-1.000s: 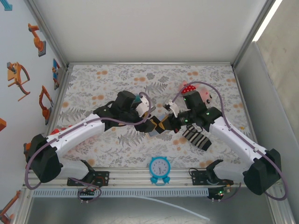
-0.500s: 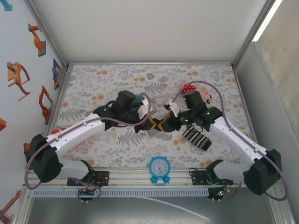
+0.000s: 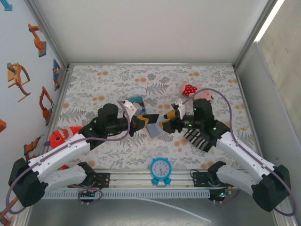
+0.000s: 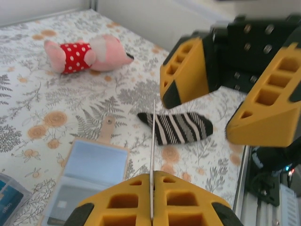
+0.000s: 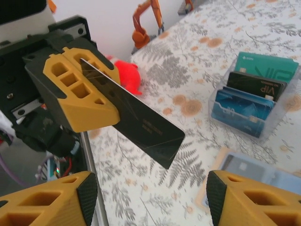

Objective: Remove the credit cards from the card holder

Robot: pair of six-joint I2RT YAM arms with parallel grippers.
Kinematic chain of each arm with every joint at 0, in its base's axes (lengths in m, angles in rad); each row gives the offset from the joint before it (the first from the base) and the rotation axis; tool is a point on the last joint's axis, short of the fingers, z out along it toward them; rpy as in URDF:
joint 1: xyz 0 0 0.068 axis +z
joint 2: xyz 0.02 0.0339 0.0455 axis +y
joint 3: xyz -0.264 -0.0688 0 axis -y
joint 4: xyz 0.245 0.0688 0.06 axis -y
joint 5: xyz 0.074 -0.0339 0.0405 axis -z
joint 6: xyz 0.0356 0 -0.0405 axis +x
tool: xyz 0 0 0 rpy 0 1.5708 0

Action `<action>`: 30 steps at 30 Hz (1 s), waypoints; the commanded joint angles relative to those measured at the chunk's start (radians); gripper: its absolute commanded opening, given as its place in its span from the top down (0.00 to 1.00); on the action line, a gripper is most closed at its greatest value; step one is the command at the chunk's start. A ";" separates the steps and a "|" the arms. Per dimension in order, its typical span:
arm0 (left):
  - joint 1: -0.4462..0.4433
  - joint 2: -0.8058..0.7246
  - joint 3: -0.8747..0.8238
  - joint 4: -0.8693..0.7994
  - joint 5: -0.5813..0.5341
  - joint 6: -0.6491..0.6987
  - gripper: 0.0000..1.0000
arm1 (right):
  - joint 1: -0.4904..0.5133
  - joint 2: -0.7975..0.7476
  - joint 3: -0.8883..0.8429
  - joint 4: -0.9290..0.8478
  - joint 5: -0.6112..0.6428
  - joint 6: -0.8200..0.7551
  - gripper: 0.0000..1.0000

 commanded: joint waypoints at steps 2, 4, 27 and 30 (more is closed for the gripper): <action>0.003 -0.049 -0.054 0.256 -0.003 -0.178 1.00 | 0.004 0.032 -0.070 0.448 -0.077 0.267 0.38; 0.004 -0.052 -0.068 0.307 0.020 -0.220 1.00 | 0.004 0.055 -0.089 0.573 -0.104 0.335 0.38; 0.006 -0.037 -0.038 0.331 0.098 -0.276 0.61 | 0.009 0.019 -0.067 0.709 -0.204 0.414 0.99; 0.008 -0.087 0.010 0.186 0.064 -0.185 0.42 | 0.011 0.012 -0.048 0.591 -0.195 0.358 1.00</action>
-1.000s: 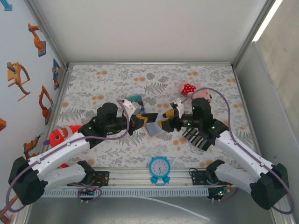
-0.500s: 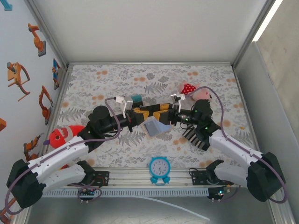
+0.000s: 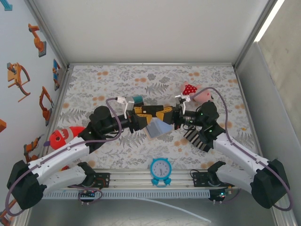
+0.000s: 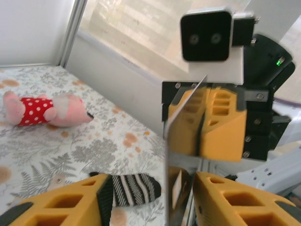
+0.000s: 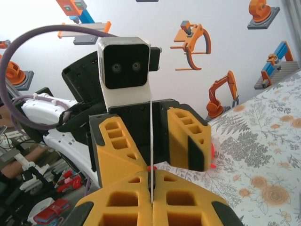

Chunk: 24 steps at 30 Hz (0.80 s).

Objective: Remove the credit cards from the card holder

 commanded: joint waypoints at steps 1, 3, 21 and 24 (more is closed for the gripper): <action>0.006 -0.073 0.091 -0.203 -0.033 0.133 0.39 | 0.008 -0.022 0.046 -0.116 0.001 -0.078 1.00; 0.007 -0.095 0.153 -0.352 -0.077 0.211 0.31 | 0.020 -0.023 0.066 -0.209 0.002 -0.129 1.00; 0.009 0.097 0.500 -0.924 0.107 0.512 0.34 | 0.149 0.029 0.235 -0.641 0.021 -0.422 1.00; 0.009 0.119 0.507 -0.932 0.125 0.518 0.49 | 0.151 0.040 0.246 -0.657 0.015 -0.435 1.00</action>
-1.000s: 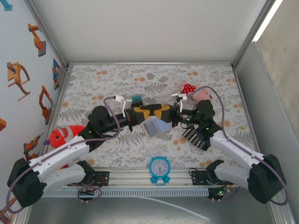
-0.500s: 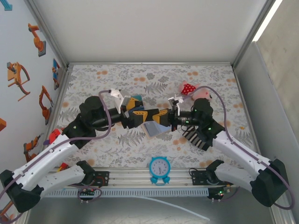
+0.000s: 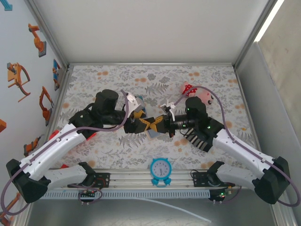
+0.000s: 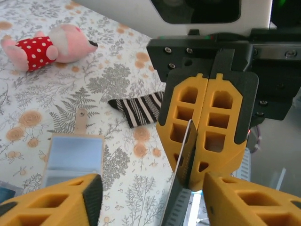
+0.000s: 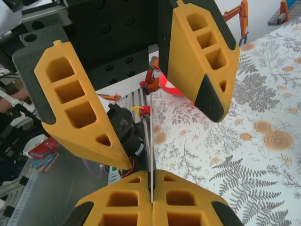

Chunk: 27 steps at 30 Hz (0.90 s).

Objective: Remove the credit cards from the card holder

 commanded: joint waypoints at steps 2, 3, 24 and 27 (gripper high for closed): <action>0.004 0.008 0.039 -0.040 0.063 0.045 0.60 | 0.008 0.011 0.051 -0.045 -0.016 -0.053 1.00; 0.004 0.005 0.037 -0.037 0.065 0.047 0.65 | 0.008 0.012 0.053 -0.051 -0.011 -0.058 1.00; 0.161 0.030 -0.037 0.055 -0.057 0.142 1.00 | 0.006 -0.057 0.062 -0.218 0.292 -0.085 0.08; 0.214 0.088 -0.032 0.088 -0.050 0.204 1.00 | 0.006 -0.095 0.053 -0.227 0.384 -0.081 0.01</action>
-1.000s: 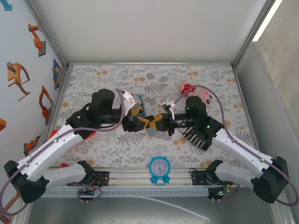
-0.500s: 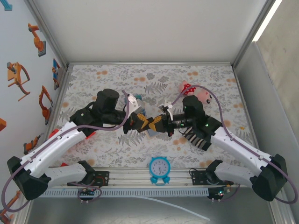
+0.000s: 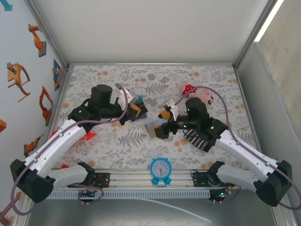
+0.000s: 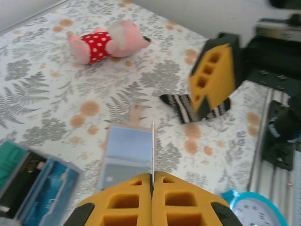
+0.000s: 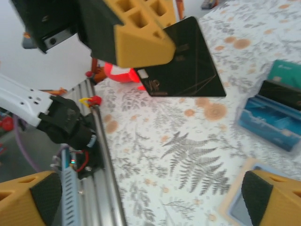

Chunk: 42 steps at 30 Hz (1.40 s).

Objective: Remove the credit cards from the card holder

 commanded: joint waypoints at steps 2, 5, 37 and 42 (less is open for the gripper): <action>0.064 0.097 0.005 0.064 -0.008 0.135 1.00 | 0.004 -0.072 0.018 -0.029 0.180 -0.001 0.01; 0.101 0.184 0.028 0.071 -0.006 0.229 1.00 | 0.004 -0.103 0.013 -0.043 0.298 0.026 0.01; 0.216 0.669 0.204 0.140 0.018 0.619 1.00 | 0.004 -0.050 0.021 -0.100 0.446 0.047 0.01; 0.218 0.695 0.219 0.132 0.035 0.625 1.00 | 0.004 -0.049 0.020 -0.099 0.443 0.050 0.01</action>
